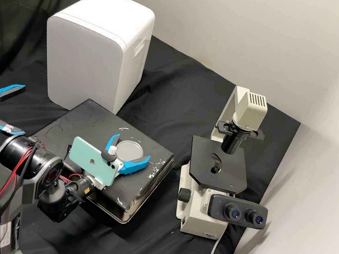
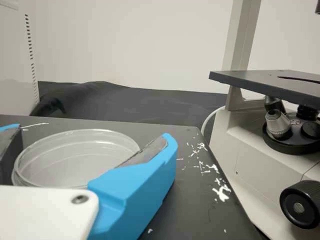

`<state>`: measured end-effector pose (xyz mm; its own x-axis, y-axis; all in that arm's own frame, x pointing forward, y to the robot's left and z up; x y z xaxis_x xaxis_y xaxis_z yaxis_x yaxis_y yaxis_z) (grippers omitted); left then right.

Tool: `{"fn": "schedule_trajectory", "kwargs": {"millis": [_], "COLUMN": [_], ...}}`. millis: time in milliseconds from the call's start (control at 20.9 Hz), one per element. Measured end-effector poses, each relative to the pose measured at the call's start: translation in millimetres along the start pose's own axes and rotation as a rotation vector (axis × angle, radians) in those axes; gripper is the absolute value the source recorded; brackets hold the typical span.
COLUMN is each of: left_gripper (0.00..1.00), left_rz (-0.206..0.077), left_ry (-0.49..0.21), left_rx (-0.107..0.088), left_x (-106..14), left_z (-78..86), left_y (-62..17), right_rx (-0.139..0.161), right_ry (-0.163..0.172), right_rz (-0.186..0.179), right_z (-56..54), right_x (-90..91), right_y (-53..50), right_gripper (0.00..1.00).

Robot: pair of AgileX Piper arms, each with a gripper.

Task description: Place the petri dish on the microscope

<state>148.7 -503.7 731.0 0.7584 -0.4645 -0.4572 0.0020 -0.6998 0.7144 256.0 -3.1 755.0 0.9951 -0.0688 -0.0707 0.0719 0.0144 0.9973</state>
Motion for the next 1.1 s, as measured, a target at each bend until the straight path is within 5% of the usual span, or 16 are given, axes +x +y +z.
{"fn": "schedule_trajectory", "kwargs": {"millis": [623,1103], "left_gripper": [1.0,1.0], "left_rz": [-0.001,-0.001], "left_ry": [0.003,0.003], "left_rx": [0.0,0.0], "left_x": [0.0,0.0], "left_z": [-0.6,-0.6], "left_y": [-0.2,-0.2], "right_rx": [0.007,0.076], "right_ry": [-0.002,-0.025], "right_rz": [0.011,0.133], "right_z": [3.5,4.6], "right_x": [0.4,-28.2], "right_y": [5.8,49.3], "right_gripper": [0.0,0.0]}}
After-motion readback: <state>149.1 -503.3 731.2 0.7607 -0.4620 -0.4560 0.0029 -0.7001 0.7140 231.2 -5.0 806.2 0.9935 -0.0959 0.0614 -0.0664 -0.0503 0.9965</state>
